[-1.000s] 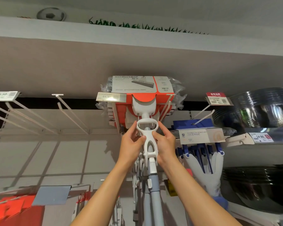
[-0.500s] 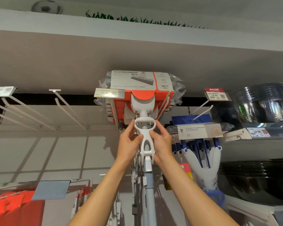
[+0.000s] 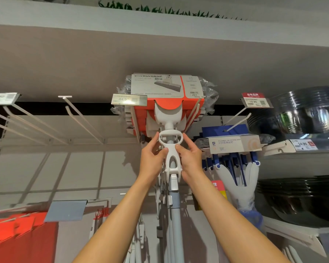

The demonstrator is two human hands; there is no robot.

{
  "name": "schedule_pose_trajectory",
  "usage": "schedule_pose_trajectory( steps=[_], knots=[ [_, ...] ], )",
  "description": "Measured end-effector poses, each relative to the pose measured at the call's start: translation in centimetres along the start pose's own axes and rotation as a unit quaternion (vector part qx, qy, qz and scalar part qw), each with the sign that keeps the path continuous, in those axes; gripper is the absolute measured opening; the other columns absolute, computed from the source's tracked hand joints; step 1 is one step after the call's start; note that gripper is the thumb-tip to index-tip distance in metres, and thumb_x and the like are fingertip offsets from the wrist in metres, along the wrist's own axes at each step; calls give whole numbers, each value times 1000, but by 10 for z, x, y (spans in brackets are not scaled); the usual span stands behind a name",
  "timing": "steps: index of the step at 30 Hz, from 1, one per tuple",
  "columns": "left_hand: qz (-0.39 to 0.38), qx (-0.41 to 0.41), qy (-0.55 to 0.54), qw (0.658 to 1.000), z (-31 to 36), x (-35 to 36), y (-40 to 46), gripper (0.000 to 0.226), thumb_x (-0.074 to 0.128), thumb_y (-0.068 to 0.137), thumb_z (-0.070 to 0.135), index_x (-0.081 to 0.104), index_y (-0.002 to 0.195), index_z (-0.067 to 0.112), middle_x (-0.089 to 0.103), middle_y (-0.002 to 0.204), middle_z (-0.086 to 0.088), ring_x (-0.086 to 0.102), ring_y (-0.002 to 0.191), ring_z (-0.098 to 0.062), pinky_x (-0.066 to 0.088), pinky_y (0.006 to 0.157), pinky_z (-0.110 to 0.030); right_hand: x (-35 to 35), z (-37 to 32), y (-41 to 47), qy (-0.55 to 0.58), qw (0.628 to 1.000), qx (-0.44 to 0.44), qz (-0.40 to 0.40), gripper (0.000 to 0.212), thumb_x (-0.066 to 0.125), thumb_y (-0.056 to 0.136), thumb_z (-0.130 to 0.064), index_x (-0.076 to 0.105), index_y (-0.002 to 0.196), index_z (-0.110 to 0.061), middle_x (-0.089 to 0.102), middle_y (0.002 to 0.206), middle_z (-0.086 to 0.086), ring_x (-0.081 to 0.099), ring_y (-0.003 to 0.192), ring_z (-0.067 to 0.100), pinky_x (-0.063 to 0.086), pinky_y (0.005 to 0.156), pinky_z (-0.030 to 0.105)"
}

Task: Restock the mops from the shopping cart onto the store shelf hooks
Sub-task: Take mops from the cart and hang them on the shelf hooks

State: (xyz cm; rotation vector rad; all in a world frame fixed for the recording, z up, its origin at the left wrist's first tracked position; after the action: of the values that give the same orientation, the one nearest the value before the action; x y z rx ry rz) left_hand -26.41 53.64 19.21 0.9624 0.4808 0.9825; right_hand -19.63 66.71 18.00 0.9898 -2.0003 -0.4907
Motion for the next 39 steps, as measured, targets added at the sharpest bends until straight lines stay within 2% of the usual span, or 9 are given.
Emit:
schedule_pose_trajectory(
  steps=[7, 11, 14, 19, 23, 25, 28, 33, 39],
  knots=[
    [-21, -33, -1, 999, -10, 3, -3, 64, 57, 98, 4, 39, 154, 28, 61, 139, 5, 63, 120, -11, 54, 100, -49, -1, -7, -8, -50, 999, -12, 2, 52, 57, 91, 12, 62, 133, -17, 74, 100, 5, 74, 81, 25, 63, 76, 43],
    [-36, -58, -7, 998, -9, 5, -10, 54, 53, 104, 22, 37, 153, 38, 67, 122, 22, 68, 105, -6, 55, 97, -52, -2, -7, -17, -73, 997, -16, -14, 49, 57, 94, 4, 59, 137, -18, 77, 93, 6, 73, 81, 25, 62, 75, 43],
    [-53, -71, -19, 996, -5, 9, -18, 48, 45, 107, 31, 36, 153, 42, 64, 130, 17, 65, 114, -8, 54, 99, -50, -1, -10, -25, -96, 994, -30, -32, 45, 53, 98, 0, 55, 140, -16, 75, 102, 5, 73, 81, 17, 61, 66, 30],
    [-58, -70, -24, 996, 6, 10, -35, 41, 41, 107, 37, 41, 148, 46, 62, 121, 31, 62, 115, -1, 54, 93, -37, -4, -19, -42, -127, 990, -53, -37, 45, 54, 100, -8, 50, 145, -15, 67, 117, -7, 69, 100, 7, 56, 71, 16],
    [-47, -33, 48, 997, 19, 1, -54, 33, 41, 102, 50, 44, 133, 63, 51, 130, 40, 46, 137, -9, 39, 114, -43, -11, -34, -66, -177, 979, -93, -31, 50, 55, 101, -15, 45, 149, -17, 52, 148, 1, 51, 129, 4, 46, 85, 6],
    [-34, 3, 119, 992, 32, -5, -69, 42, 40, 106, 44, 38, 148, 47, 40, 140, 37, 36, 144, -6, 30, 116, -30, -15, -44, -82, -200, 971, -127, -37, 50, 55, 101, -17, 45, 149, -20, 49, 150, -3, 46, 131, -1, 43, 93, 6],
    [1, 51, 273, 961, 47, -19, -97, 57, 35, 102, 51, 30, 157, 33, 30, 161, 12, 25, 150, -7, 24, 121, -31, -20, -56, -111, -255, 949, -180, -51, 50, 54, 101, -21, 44, 150, -25, 47, 150, -12, 40, 137, -3, 37, 113, 21],
    [34, 43, 459, 887, 52, -35, -148, 67, 28, 95, 61, 23, 158, 37, 23, 166, 3, 22, 152, -19, 28, 118, -45, -32, -58, -159, -367, 893, -252, -59, 51, 54, 101, -26, 42, 150, -25, 42, 155, -11, 31, 145, 0, 30, 121, 32],
    [45, -2, 550, 834, 54, -52, -209, 68, 30, 95, 58, 26, 158, 33, 22, 166, 0, 21, 152, -24, 27, 119, -49, -43, -33, -204, -412, 876, -234, -89, 54, 51, 99, -34, 44, 151, -23, 36, 159, -4, 25, 150, 11, 18, 121, 22]
  ],
)
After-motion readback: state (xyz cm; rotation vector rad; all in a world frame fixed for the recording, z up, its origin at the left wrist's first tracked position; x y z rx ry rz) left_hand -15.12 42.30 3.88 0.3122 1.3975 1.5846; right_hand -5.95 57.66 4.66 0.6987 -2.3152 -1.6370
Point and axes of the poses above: each hand's wrist, its own y-axis towards the middle knuckle, its own x-axis out of the palm, z = x × y, the point moved 10 cm from there along y, towards the middle knuckle
